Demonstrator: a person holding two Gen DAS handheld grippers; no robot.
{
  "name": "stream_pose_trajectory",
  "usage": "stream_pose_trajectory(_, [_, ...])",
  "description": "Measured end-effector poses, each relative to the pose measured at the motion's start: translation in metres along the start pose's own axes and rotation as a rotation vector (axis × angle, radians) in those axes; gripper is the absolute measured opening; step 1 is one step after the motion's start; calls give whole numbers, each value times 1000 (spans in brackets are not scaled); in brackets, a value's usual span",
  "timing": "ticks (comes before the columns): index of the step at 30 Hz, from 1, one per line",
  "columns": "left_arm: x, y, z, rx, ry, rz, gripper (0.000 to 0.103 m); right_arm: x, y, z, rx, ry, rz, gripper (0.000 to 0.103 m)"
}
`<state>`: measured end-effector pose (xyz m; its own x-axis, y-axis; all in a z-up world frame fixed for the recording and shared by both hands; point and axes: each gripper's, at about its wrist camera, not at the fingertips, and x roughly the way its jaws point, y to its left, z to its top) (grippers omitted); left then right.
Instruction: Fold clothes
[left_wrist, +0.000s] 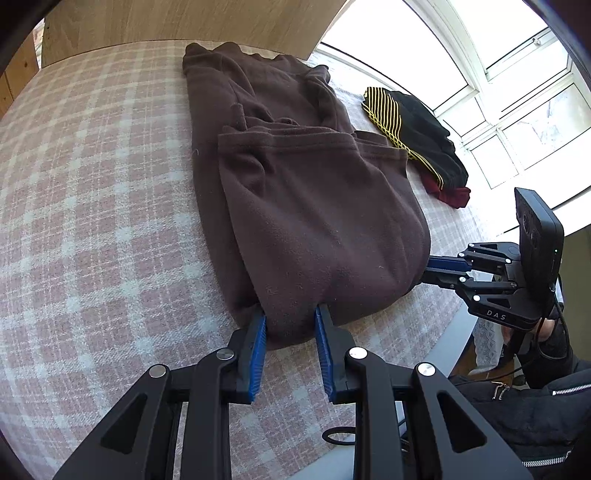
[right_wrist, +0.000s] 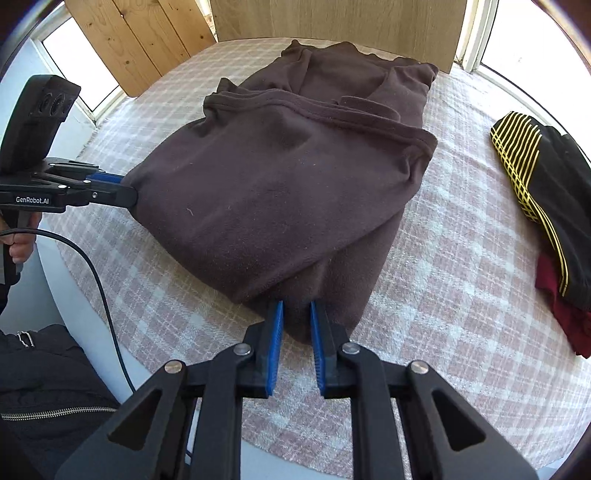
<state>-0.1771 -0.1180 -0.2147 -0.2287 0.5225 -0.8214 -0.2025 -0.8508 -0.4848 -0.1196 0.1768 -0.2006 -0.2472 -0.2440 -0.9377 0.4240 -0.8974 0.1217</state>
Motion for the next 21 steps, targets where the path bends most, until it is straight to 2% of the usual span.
stream_pose_trajectory(5, [-5, 5, 0, -15, -11, -21, 23, -14, -5, -2, -51, 2, -17, 1])
stream_pose_trajectory(7, [0, 9, -4, -23, 6, -23, 23, 0, -15, -6, -17, 59, 26, 2])
stream_pose_trajectory(11, [-2, 16, -9, -45, 18, -43, 23, -12, -26, -4, 68, 22, 107, 3])
stream_pose_trajectory(16, [-33, 7, 1, 5, -28, -12, 20, -45, -60, 1, 211, -76, 115, 12])
stream_pose_trajectory(18, [-46, -1, 13, 34, -69, -21, 20, -35, -61, 3, 210, -52, 103, 12])
stream_pose_trajectory(21, [-39, -19, 35, 100, -90, -46, 20, -14, -57, 2, 188, 25, 82, 12])
